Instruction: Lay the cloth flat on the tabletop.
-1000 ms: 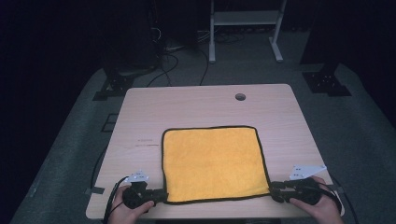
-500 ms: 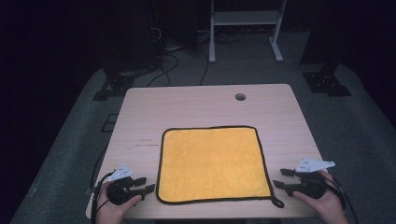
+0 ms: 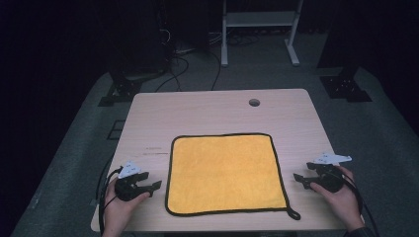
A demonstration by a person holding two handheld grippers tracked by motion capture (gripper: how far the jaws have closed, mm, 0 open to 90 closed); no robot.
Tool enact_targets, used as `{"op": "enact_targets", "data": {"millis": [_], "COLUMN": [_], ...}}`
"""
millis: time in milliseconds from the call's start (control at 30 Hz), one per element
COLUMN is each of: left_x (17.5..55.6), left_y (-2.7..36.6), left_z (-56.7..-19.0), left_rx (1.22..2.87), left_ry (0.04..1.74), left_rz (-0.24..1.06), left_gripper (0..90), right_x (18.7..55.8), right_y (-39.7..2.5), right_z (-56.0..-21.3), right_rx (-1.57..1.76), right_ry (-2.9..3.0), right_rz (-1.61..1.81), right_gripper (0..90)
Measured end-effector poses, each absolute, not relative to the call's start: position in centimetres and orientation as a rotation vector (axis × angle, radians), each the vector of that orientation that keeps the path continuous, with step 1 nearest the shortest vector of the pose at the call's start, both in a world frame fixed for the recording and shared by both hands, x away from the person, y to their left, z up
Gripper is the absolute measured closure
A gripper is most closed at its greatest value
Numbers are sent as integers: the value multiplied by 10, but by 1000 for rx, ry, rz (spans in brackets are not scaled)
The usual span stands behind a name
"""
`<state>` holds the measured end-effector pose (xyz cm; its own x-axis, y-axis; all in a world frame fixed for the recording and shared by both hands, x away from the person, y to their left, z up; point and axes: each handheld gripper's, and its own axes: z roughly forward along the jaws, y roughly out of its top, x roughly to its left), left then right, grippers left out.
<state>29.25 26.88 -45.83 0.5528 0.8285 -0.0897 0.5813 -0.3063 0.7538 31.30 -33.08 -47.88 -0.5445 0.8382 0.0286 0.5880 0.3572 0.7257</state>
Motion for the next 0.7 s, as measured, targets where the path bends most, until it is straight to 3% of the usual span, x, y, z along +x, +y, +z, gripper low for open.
{"op": "enact_targets", "data": {"millis": [333,700], "left_x": [335,348], "left_y": [255,230], "left_z": [-460,-470], "left_rx": [2012,2080], "left_ry": [1133,1097], "left_rz": [405,388], "left_gripper": [335,343], "right_x": [323,322], "right_y": [-331,-330], "right_z": [-485,-486], "right_rx": [1278,1281], "right_ry": [2229,2214], "right_rz": [987,996], "right_gripper": [209,196]}}
